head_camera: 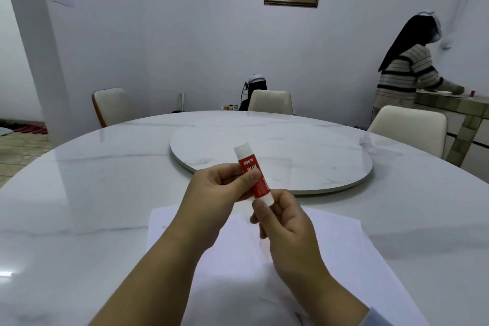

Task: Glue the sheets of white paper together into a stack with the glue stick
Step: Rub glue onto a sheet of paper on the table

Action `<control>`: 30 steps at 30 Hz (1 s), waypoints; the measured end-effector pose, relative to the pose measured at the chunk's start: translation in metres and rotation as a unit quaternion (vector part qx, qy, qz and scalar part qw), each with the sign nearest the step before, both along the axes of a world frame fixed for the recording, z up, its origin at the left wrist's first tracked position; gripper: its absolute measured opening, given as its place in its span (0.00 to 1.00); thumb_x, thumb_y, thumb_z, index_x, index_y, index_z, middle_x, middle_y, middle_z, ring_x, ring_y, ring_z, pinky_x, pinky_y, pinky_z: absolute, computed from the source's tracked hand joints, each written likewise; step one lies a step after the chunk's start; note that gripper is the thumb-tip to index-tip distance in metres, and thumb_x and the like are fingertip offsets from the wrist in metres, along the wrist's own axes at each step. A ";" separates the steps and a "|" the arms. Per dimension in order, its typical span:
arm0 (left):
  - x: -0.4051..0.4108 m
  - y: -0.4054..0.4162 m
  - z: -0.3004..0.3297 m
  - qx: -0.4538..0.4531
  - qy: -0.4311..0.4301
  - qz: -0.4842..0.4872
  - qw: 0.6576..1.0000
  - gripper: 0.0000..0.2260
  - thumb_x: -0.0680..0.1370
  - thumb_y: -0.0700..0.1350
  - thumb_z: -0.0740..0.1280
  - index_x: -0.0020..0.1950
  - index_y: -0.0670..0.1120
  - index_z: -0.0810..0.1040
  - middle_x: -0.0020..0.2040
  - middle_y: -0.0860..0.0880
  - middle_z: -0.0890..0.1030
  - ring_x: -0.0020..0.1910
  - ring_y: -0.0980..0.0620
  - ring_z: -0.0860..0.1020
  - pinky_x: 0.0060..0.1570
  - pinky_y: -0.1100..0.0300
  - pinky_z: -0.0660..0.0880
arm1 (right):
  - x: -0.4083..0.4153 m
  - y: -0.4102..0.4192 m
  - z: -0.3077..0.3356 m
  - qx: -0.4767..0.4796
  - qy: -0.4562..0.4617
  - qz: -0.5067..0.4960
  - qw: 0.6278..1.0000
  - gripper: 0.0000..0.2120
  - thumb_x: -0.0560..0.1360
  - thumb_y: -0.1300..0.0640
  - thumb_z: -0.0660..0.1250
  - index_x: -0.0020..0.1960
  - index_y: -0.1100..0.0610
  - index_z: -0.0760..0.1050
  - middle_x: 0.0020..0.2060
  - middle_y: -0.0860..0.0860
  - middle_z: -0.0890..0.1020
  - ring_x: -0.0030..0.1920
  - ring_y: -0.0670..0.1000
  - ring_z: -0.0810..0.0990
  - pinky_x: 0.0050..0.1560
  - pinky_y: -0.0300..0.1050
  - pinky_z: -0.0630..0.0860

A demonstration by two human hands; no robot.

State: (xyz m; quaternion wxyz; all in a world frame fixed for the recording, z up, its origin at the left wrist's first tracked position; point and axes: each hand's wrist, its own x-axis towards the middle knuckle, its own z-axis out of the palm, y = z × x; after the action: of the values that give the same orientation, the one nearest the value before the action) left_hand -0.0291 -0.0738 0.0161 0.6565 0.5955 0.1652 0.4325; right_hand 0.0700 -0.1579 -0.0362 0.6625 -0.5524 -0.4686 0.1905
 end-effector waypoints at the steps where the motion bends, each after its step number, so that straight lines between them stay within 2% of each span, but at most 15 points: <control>1: 0.000 -0.001 0.000 -0.004 -0.004 -0.011 1.000 0.13 0.63 0.48 0.72 0.44 0.43 0.84 0.40 0.45 0.86 0.42 0.49 0.85 0.42 0.64 0.80 | -0.002 0.000 0.001 -0.001 0.007 -0.009 1.000 0.15 0.71 0.38 0.61 0.43 0.48 0.78 0.31 0.45 0.80 0.32 0.41 0.75 0.35 0.33 0.73; 3: 0.002 -0.003 0.000 -0.008 -0.001 -0.031 0.999 0.13 0.63 0.47 0.72 0.44 0.42 0.84 0.40 0.45 0.86 0.41 0.49 0.84 0.42 0.64 0.79 | -0.003 0.000 0.002 -0.006 0.147 0.064 0.987 0.23 0.78 0.42 0.55 0.33 0.52 0.78 0.27 0.50 0.77 0.29 0.47 0.74 0.33 0.40 0.71; 5: 0.003 -0.006 -0.001 -0.002 0.017 -0.038 0.999 0.10 0.65 0.45 0.72 0.44 0.43 0.84 0.40 0.45 0.86 0.41 0.49 0.84 0.41 0.65 0.79 | -0.006 0.000 0.004 -0.016 0.296 0.151 0.943 0.29 0.80 0.44 0.52 0.27 0.55 0.75 0.24 0.53 0.74 0.25 0.50 0.71 0.32 0.45 0.68; 6: 0.003 -0.006 -0.001 0.002 0.026 -0.033 0.999 0.08 0.67 0.44 0.72 0.44 0.43 0.84 0.39 0.45 0.86 0.41 0.49 0.84 0.41 0.64 0.79 | -0.006 0.001 0.002 -0.024 0.291 0.152 0.944 0.30 0.79 0.42 0.51 0.27 0.55 0.76 0.23 0.53 0.74 0.24 0.50 0.71 0.32 0.45 0.67; 8: 0.003 -0.005 -0.001 0.005 0.033 -0.013 0.999 0.06 0.68 0.42 0.72 0.44 0.43 0.84 0.40 0.44 0.86 0.40 0.49 0.84 0.42 0.63 0.80 | -0.005 0.001 -0.003 -0.044 0.171 0.082 0.981 0.29 0.77 0.36 0.51 0.36 0.53 0.80 0.28 0.52 0.79 0.27 0.49 0.72 0.32 0.41 0.69; 10: 0.002 -0.003 -0.001 -0.003 0.028 0.000 1.000 0.09 0.67 0.42 0.73 0.46 0.42 0.84 0.41 0.44 0.86 0.42 0.47 0.84 0.43 0.61 0.81 | -0.006 0.001 -0.003 -0.014 0.082 0.025 0.996 0.22 0.73 0.34 0.59 0.44 0.52 0.78 0.30 0.46 0.79 0.30 0.45 0.71 0.33 0.36 0.70; 13: 0.003 -0.004 -0.001 -0.019 0.011 -0.006 1.000 0.15 0.63 0.46 0.73 0.47 0.40 0.83 0.41 0.44 0.86 0.43 0.48 0.85 0.44 0.61 0.81 | -0.005 0.001 -0.006 0.008 0.038 -0.008 0.999 0.19 0.70 0.35 0.64 0.43 0.52 0.76 0.28 0.45 0.77 0.30 0.43 0.71 0.33 0.34 0.71; 15: 0.002 -0.004 0.000 -0.018 0.005 -0.012 1.000 0.15 0.62 0.46 0.73 0.46 0.41 0.83 0.40 0.45 0.86 0.42 0.49 0.84 0.42 0.63 0.80 | -0.008 0.000 -0.003 -0.006 0.122 0.062 0.991 0.21 0.72 0.37 0.58 0.38 0.54 0.76 0.27 0.49 0.76 0.29 0.46 0.73 0.32 0.36 0.72; 18: 0.001 -0.003 0.001 -0.021 0.002 -0.027 0.999 0.12 0.63 0.46 0.72 0.43 0.44 0.84 0.40 0.46 0.86 0.41 0.50 0.84 0.40 0.64 0.79 | -0.008 0.001 0.003 -0.029 0.278 0.212 0.936 0.31 0.78 0.38 0.48 0.29 0.56 0.74 0.23 0.55 0.74 0.26 0.52 0.73 0.34 0.44 0.70; 20: 0.001 -0.002 -0.001 -0.019 0.008 -0.025 0.999 0.10 0.64 0.46 0.72 0.43 0.43 0.84 0.40 0.46 0.86 0.41 0.50 0.84 0.40 0.64 0.80 | -0.005 0.003 -0.002 -0.038 0.233 0.177 0.956 0.32 0.77 0.35 0.48 0.31 0.55 0.77 0.25 0.55 0.77 0.28 0.52 0.74 0.35 0.45 0.69; 22: 0.002 -0.001 -0.002 -0.018 0.014 -0.013 1.000 0.09 0.67 0.44 0.72 0.45 0.41 0.84 0.40 0.45 0.86 0.41 0.50 0.84 0.43 0.63 0.80 | -0.004 0.003 -0.004 -0.030 0.148 0.080 0.985 0.25 0.73 0.32 0.55 0.38 0.50 0.79 0.28 0.50 0.79 0.30 0.48 0.74 0.34 0.41 0.71; 25: 0.002 0.000 -0.002 -0.026 0.010 -0.015 0.999 0.13 0.65 0.46 0.72 0.45 0.41 0.83 0.41 0.44 0.86 0.42 0.49 0.84 0.45 0.61 0.81 | -0.002 0.001 -0.002 -0.019 0.054 0.010 0.998 0.17 0.70 0.33 0.62 0.38 0.47 0.76 0.27 0.46 0.73 0.30 0.44 0.69 0.32 0.35 0.70; 27: 0.001 0.000 -0.001 -0.030 -0.003 -0.035 0.999 0.12 0.63 0.47 0.72 0.43 0.42 0.84 0.40 0.44 0.86 0.42 0.50 0.84 0.42 0.63 0.80 | -0.004 0.001 -0.001 -0.021 0.141 0.081 0.987 0.22 0.73 0.35 0.58 0.33 0.50 0.75 0.24 0.49 0.70 0.27 0.47 0.67 0.33 0.37 0.68; 29: 0.001 -0.001 0.000 -0.030 -0.005 -0.051 0.998 0.10 0.64 0.46 0.71 0.41 0.43 0.85 0.40 0.44 0.86 0.41 0.50 0.84 0.41 0.64 0.79 | -0.008 0.001 0.003 -0.033 0.278 0.184 0.942 0.30 0.77 0.37 0.51 0.26 0.56 0.70 0.19 0.51 0.67 0.23 0.50 0.65 0.34 0.43 0.66; 30: 0.001 -0.002 0.000 -0.027 -0.001 -0.051 0.998 0.10 0.64 0.46 0.71 0.41 0.44 0.85 0.40 0.44 0.86 0.42 0.50 0.84 0.41 0.64 0.80 | -0.008 0.002 0.004 -0.041 0.298 0.207 0.931 0.33 0.79 0.38 0.48 0.24 0.57 0.68 0.18 0.52 0.66 0.22 0.51 0.65 0.33 0.44 0.66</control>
State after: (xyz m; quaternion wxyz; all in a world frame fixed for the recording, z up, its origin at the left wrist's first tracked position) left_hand -0.0282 -0.0754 0.0158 0.6937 0.5847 0.1454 0.3946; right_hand 0.0619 -0.1558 -0.0323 0.6943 -0.3878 -0.3449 0.4986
